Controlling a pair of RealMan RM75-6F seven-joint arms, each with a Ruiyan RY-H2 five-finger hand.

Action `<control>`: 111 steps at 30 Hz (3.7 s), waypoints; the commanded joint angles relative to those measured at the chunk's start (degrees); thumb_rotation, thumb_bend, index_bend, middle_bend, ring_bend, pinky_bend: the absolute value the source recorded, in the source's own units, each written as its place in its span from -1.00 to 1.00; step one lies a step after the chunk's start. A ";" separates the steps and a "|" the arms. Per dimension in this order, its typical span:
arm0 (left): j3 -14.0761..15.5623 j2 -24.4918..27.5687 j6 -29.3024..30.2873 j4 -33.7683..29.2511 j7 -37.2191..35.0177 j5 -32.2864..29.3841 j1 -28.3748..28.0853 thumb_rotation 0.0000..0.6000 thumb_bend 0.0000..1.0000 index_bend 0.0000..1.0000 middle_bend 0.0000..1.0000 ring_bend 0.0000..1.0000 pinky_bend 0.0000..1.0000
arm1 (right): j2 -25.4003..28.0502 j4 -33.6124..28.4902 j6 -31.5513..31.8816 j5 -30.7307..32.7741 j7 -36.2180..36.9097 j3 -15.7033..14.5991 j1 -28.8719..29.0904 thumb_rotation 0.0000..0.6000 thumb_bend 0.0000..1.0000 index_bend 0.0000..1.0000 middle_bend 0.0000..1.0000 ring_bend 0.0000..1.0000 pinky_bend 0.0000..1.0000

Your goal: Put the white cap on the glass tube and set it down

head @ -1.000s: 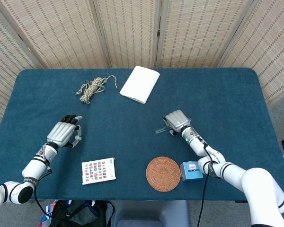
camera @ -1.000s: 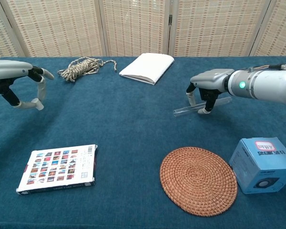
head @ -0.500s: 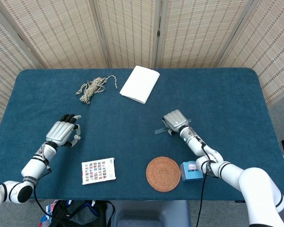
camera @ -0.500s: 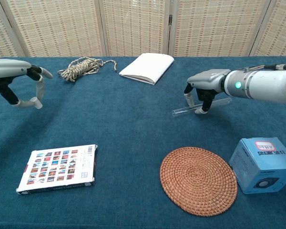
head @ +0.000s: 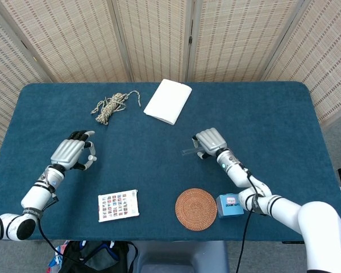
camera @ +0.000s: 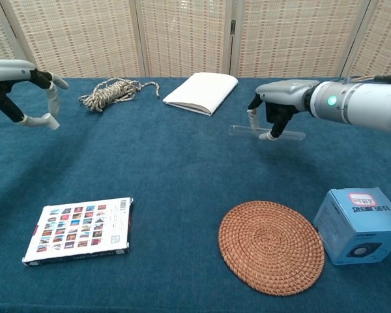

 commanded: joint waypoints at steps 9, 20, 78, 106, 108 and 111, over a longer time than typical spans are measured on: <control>-6.61 7.14 0.13 -6.82 -10.79 -0.08 0.31 1.00 -0.21 0.08 -0.88 -0.99 -1.00 | 6.88 -12.08 10.44 -3.71 9.21 4.38 -3.54 1.00 0.04 0.59 1.00 1.00 1.00; -11.33 11.05 2.65 -14.86 -13.60 -0.55 -0.79 1.00 -0.20 0.09 -0.87 -0.99 -1.00 | 4.98 -16.17 17.80 -8.51 19.39 6.31 -4.03 1.00 0.03 0.61 1.00 1.00 1.00; -10.08 9.73 5.34 -23.20 2.77 -0.03 -11.50 1.00 -0.16 0.10 -0.85 -0.99 -1.00 | 1.92 -17.50 11.39 -7.86 35.57 8.24 0.75 1.00 0.01 0.64 1.00 1.00 1.00; -8.79 8.75 5.03 -22.90 4.40 -0.79 -13.26 1.00 -0.16 0.10 -0.85 -0.99 -1.00 | 2.03 -17.29 11.56 -7.78 36.45 7.68 1.30 1.00 -0.01 0.64 1.00 1.00 1.00; -8.68 8.63 4.95 -22.84 4.47 -0.81 -13.38 1.00 -0.16 0.10 -0.85 -0.99 -1.00 | 1.93 -17.18 11.61 -7.73 36.46 7.71 1.37 1.00 -0.01 0.64 1.00 1.00 1.00; -8.64 8.38 5.01 -22.76 4.41 -0.91 -13.51 1.00 -0.16 0.10 -0.85 -0.99 -1.00 | 1.80 -17.17 11.70 -7.73 36.57 7.70 1.42 1.00 -0.01 0.65 1.00 1.00 1.00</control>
